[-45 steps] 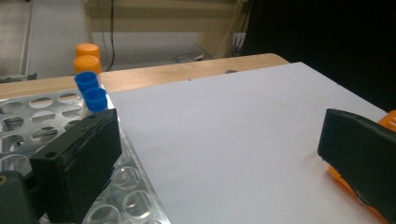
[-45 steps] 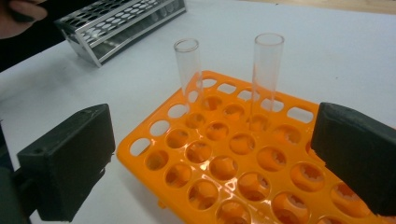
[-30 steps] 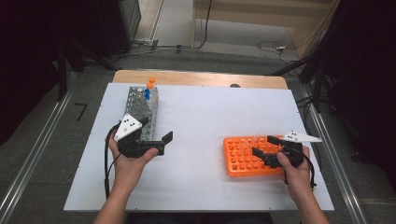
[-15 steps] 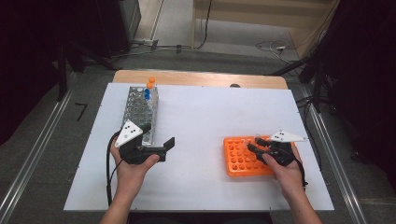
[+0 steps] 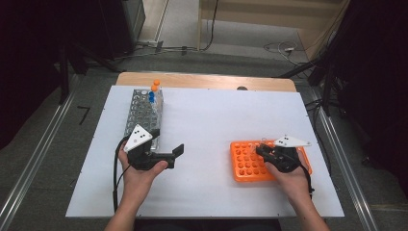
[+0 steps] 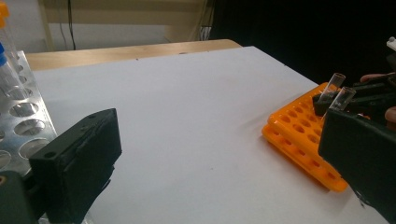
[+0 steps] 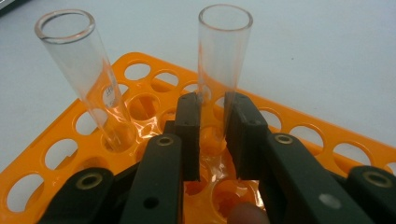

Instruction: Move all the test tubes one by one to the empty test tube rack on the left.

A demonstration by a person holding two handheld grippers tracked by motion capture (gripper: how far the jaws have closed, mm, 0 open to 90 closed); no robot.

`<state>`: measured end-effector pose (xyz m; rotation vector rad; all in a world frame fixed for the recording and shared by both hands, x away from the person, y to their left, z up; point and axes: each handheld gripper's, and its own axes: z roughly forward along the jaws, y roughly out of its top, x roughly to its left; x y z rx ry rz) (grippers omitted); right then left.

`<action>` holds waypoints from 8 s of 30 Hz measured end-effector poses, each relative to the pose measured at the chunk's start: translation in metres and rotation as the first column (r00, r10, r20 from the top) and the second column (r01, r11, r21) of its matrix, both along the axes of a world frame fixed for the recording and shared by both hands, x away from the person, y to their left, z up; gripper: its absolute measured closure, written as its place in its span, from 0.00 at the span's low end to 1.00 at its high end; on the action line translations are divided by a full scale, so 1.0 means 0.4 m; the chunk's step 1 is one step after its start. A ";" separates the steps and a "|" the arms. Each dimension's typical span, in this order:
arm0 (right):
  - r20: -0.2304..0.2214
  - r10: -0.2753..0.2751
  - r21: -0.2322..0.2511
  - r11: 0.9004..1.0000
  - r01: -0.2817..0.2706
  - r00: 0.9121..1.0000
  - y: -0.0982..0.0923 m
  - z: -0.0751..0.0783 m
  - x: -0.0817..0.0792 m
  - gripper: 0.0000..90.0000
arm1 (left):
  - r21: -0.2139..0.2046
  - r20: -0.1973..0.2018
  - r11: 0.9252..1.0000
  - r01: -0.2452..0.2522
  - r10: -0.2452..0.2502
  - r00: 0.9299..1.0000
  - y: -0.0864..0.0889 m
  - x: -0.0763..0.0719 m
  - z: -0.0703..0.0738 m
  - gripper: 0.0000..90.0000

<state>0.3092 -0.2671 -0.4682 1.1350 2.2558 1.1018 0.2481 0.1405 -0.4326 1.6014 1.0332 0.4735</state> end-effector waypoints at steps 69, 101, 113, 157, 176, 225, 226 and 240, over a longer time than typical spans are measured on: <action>0.156 0.277 0.151 0.942 -0.300 0.948 0.191 0.138 -0.152 0.82 | -0.014 0.080 0.941 0.339 -0.336 0.938 -0.141 -0.071 0.071 0.39; 0.087 0.455 0.146 0.874 -0.463 0.886 0.273 0.101 -0.190 0.78 | 0.032 0.044 0.915 0.402 -0.403 0.914 -0.196 -0.069 0.043 0.85; 0.096 0.434 0.174 0.878 -0.445 0.896 0.210 0.106 -0.153 0.22 | 0.031 0.052 0.943 0.330 -0.331 0.942 -0.141 -0.038 0.058 0.85; 0.076 0.219 0.214 0.949 -0.230 0.973 -0.102 0.076 -0.037 0.00 | 0.044 0.096 0.982 -0.182 0.178 0.979 0.167 0.240 0.071 0.85; 0.067 0.205 0.226 0.950 -0.215 0.976 -0.110 0.070 -0.034 0.00 | 0.090 0.091 0.964 -0.250 0.242 0.966 0.159 0.275 0.026 0.85; -0.012 0.207 0.216 0.956 -0.200 0.978 -0.020 0.013 -0.030 0.33 | 0.022 0.024 1.000 -0.019 0.018 1.000 0.057 0.075 0.036 0.00; -0.017 0.208 0.216 0.956 -0.199 0.978 -0.017 0.011 -0.031 0.36 | 0.015 0.022 1.000 -0.013 0.013 1.000 0.050 0.069 0.033 0.00; -0.001 0.182 0.129 0.975 -0.180 0.983 0.031 -0.015 -0.037 0.67 | 0.025 0.009 0.996 0.081 -0.082 0.997 -0.025 0.011 0.012 0.00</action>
